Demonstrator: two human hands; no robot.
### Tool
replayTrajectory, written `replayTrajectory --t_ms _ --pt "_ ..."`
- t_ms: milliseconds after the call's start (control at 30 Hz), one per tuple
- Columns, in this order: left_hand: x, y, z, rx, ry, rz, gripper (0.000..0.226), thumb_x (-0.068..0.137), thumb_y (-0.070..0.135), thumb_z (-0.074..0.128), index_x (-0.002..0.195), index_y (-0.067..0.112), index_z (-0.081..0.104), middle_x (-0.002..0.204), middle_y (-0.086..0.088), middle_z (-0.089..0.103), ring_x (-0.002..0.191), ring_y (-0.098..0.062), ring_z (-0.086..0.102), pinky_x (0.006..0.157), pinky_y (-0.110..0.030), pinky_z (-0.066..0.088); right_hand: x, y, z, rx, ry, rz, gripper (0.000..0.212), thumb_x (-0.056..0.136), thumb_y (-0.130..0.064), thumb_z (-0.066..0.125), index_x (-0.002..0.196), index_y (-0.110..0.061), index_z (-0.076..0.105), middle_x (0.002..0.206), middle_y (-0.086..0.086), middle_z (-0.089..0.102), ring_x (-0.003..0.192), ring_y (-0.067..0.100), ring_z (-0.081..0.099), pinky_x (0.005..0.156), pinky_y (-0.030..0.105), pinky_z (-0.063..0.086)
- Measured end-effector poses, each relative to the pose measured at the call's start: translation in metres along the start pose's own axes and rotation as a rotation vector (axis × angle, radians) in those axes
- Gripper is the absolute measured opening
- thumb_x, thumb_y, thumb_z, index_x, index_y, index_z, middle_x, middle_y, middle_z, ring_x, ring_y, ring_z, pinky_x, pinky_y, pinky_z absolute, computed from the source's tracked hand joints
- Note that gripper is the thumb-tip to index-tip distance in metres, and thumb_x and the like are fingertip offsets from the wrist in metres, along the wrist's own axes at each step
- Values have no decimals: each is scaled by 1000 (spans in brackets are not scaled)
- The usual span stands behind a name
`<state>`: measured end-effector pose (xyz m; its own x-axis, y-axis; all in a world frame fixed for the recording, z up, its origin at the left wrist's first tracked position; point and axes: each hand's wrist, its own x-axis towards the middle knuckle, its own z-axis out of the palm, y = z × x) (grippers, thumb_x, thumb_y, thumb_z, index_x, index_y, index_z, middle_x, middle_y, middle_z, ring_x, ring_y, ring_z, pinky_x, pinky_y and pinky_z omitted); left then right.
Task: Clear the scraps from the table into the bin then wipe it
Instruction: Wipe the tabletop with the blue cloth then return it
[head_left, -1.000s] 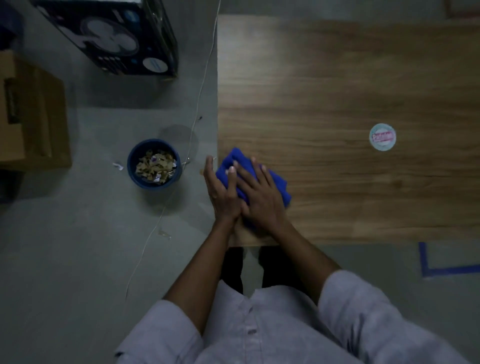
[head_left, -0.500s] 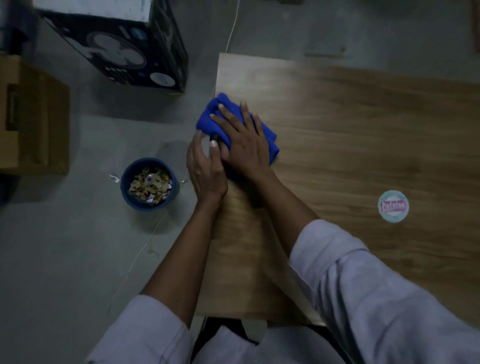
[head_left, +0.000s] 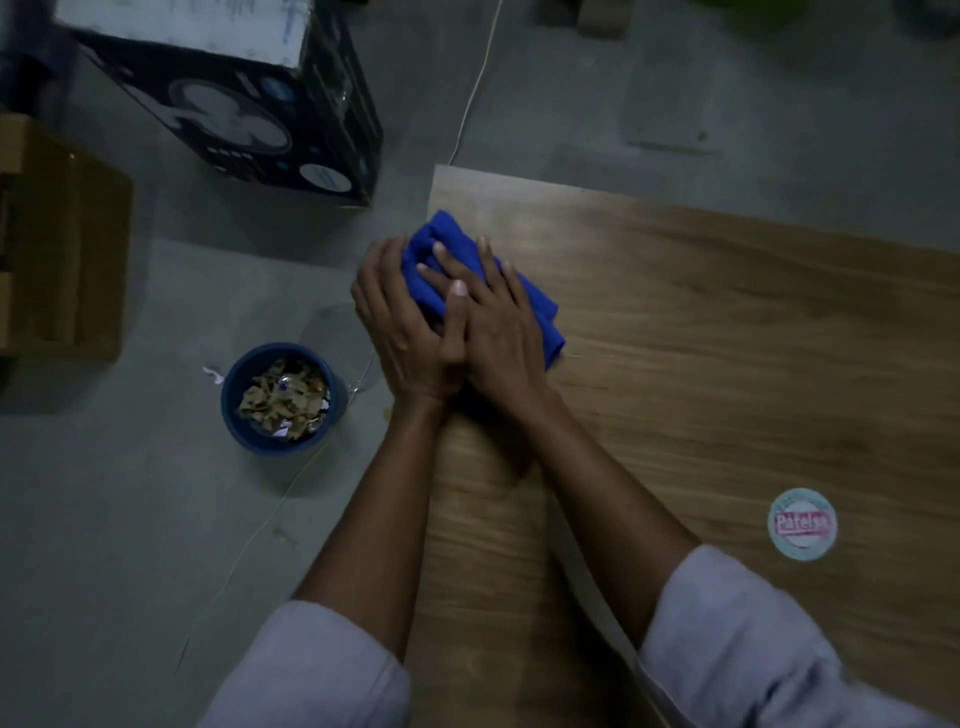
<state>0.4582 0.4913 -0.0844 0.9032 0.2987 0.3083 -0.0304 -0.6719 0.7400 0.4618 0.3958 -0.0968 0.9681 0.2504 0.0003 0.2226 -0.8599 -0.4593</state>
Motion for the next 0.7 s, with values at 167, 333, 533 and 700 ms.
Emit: replayTrajectory --t_ms 167,333,533,700 --pt "-2 3 7 101 -251 206 68 98 43 46 151 1 42 161 -16 36 152 -29 29 123 -48 22 43 10 -6 -161 -48 -26 60 105 -51 27 162 -31 27 170 -11 18 159 23 4 128 43 10" --pt "-1 6 13 172 -343 207 67 105 43 36 159 4 28 168 -14 21 157 -26 13 126 -48 16 63 21 -21 -138 -60 17 59 106 -48 27 163 -33 20 171 -12 12 159 23 5 128 42 8" --pt "-7 6 17 281 -422 176 74 102 43 50 161 8 22 170 -9 16 158 -23 7 128 -37 4 26 139 -80 -125 158 412 64 97 -39 32 157 -19 39 165 5 35 154 34 26 124 49 23" --pt "-7 11 21 316 -445 234 76 100 47 50 159 6 28 167 -12 23 157 -28 15 127 -44 11 -3 192 -115 -149 220 748 57 108 -42 33 160 -20 33 170 1 24 158 34 11 128 48 9"
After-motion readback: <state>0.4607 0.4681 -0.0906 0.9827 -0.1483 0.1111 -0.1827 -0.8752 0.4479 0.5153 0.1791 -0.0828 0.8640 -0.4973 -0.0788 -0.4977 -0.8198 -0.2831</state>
